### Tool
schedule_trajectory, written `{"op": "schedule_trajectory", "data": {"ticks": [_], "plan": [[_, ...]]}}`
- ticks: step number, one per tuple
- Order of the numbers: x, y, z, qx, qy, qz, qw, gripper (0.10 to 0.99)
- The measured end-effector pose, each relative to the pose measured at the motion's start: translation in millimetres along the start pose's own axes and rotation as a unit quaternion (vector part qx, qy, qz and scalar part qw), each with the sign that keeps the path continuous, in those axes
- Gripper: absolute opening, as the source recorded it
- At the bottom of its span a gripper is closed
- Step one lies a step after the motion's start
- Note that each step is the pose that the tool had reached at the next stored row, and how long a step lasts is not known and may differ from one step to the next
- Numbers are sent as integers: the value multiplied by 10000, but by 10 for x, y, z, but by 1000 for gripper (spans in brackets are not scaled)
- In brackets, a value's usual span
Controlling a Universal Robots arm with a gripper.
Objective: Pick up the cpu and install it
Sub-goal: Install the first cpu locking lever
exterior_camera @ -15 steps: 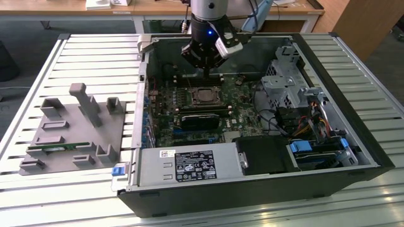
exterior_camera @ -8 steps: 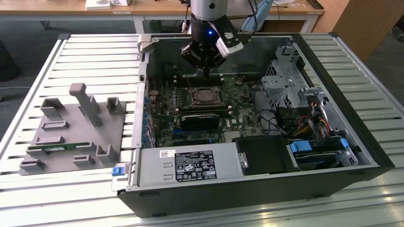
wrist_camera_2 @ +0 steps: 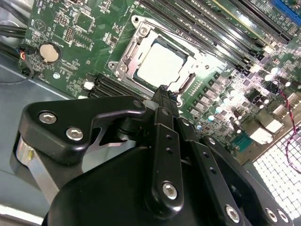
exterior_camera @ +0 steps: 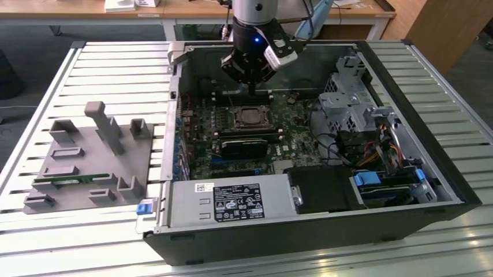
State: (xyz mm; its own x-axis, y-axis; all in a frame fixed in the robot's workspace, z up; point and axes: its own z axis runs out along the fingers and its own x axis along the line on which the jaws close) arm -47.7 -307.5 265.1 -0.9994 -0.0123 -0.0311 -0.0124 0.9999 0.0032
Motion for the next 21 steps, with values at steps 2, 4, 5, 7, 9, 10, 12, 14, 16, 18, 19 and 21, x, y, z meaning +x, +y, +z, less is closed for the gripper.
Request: {"op": "schedule_trajectory", "data": {"ticks": [2, 4, 5, 7, 9, 10, 12, 14, 16, 18, 19, 21], "plan": [[11, 0, 0, -16, 0, 0, 10000, 106], [48, 0, 0, -32, 0, 0, 10000, 106], [68, 1, 0, -34, -1, 0, 10000, 106], [135, 1, 1, -35, 0, -1, 10000, 106], [222, 2, 2, -36, 0, 0, 10000, 106], [254, 3, 3, -36, -1, -1, 10000, 106], [285, 4, 7, -36, -1, 1, 10000, 106], [292, 3, 9, -36, 0, 1, 10000, 106], [296, 3, 9, -35, 0, 1, 10000, 106], [302, 3, 12, -36, -1, 1, 10000, 106], [304, 3, 12, -36, -1, 1, 10000, 106], [308, 3, 13, -35, 0, 1, 10000, 106]]}}
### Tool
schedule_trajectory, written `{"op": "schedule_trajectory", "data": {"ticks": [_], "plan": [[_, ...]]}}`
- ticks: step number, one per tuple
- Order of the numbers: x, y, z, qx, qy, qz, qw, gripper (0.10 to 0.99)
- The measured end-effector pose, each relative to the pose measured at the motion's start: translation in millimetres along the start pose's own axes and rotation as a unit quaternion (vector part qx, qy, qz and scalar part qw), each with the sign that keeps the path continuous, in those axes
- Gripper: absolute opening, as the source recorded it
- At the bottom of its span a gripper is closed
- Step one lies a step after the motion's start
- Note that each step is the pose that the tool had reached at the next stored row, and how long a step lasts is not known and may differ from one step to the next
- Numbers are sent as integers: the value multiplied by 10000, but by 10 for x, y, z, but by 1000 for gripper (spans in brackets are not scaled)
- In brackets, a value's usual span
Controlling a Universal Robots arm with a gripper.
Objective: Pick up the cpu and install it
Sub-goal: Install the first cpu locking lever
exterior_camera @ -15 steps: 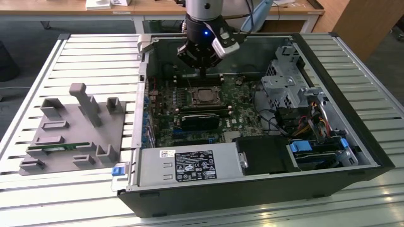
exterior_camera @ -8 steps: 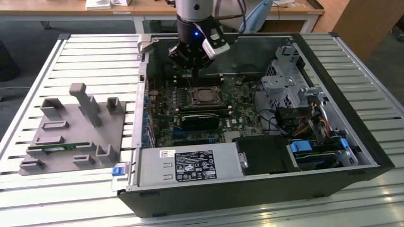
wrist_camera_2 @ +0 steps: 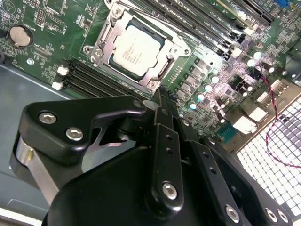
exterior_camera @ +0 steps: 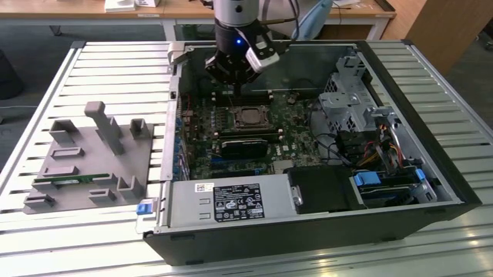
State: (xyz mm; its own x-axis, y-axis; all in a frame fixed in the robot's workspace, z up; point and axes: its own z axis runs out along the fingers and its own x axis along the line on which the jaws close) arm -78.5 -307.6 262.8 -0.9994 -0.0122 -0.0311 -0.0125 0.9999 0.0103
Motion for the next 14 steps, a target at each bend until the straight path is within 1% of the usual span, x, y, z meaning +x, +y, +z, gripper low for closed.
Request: {"op": "schedule_trajectory", "data": {"ticks": [6, 7, 8, 14], "plan": [[21, 0, 1, -1, -1, 0, 10000, 106], [57, 1, 0, 0, 0, 0, 10000, 106], [68, 1, 0, -1, 0, 0, 10000, 106], [103, 1, 1, -1, 0, 0, 10000, 106]]}}
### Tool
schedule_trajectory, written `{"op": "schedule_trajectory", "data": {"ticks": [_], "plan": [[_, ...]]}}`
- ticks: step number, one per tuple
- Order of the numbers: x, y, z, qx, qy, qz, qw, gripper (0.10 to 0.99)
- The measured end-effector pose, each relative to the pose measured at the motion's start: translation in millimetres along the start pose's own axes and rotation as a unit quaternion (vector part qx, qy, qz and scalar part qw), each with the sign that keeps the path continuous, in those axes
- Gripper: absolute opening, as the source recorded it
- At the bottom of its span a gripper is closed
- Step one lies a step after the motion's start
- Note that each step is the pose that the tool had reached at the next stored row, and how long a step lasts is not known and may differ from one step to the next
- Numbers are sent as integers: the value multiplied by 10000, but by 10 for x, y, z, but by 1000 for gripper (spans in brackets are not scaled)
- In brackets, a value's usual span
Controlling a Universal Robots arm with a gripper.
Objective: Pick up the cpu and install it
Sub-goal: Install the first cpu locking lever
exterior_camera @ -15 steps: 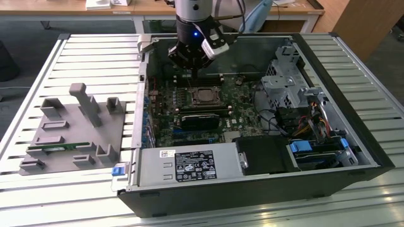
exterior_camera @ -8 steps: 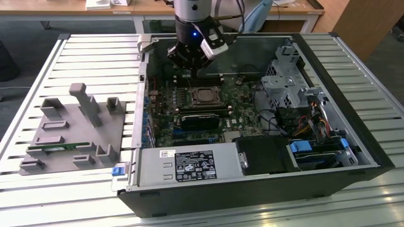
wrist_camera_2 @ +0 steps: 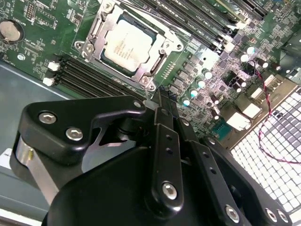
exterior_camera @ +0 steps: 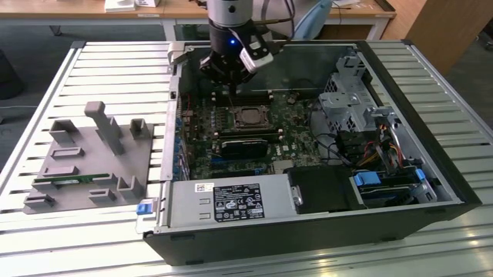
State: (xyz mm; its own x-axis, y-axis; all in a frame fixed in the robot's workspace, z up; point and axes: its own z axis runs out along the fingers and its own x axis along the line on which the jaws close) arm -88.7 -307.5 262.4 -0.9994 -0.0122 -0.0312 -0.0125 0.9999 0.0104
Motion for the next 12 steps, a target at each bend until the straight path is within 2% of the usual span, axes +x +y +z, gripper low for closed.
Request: {"op": "schedule_trajectory", "data": {"ticks": [12], "plan": [[150, 2, 2, 0, 0, 0, 10000, 106]]}}
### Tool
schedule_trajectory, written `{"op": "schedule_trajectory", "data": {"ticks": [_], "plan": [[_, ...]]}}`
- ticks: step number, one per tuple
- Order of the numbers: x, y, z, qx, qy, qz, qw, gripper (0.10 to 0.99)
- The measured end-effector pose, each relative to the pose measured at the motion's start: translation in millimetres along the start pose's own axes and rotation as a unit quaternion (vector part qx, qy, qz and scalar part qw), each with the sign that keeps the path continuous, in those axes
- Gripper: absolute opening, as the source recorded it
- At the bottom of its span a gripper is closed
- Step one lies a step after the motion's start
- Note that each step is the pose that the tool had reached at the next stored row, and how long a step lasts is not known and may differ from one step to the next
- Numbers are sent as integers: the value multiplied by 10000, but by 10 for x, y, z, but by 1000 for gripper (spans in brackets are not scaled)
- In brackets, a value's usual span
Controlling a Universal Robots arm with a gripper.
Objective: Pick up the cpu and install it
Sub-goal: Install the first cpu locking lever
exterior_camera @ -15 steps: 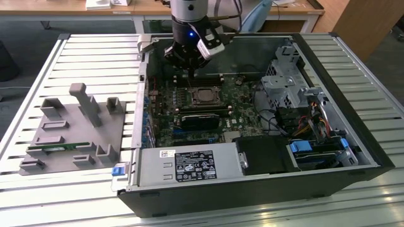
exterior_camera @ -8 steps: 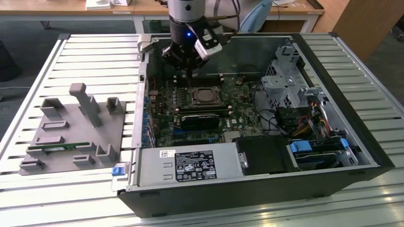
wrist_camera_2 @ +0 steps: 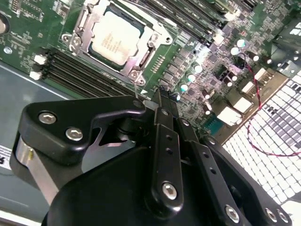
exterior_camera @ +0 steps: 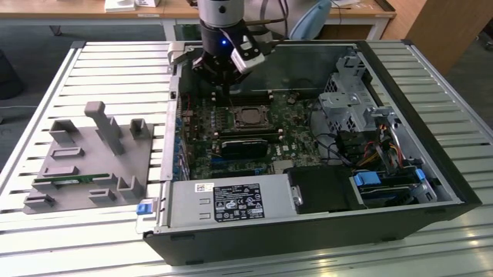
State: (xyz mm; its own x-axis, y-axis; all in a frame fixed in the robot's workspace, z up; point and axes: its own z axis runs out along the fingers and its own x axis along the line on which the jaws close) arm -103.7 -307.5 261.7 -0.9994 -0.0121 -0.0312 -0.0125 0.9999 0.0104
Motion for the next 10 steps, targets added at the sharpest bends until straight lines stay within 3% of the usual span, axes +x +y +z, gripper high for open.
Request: {"op": "schedule_trajectory", "data": {"ticks": [6, 10], "plan": [[67, 15, 8, 0, 0, -2, 10000, 106], [74, 80, 17, 0, 0, -2, 10000, 106]]}}
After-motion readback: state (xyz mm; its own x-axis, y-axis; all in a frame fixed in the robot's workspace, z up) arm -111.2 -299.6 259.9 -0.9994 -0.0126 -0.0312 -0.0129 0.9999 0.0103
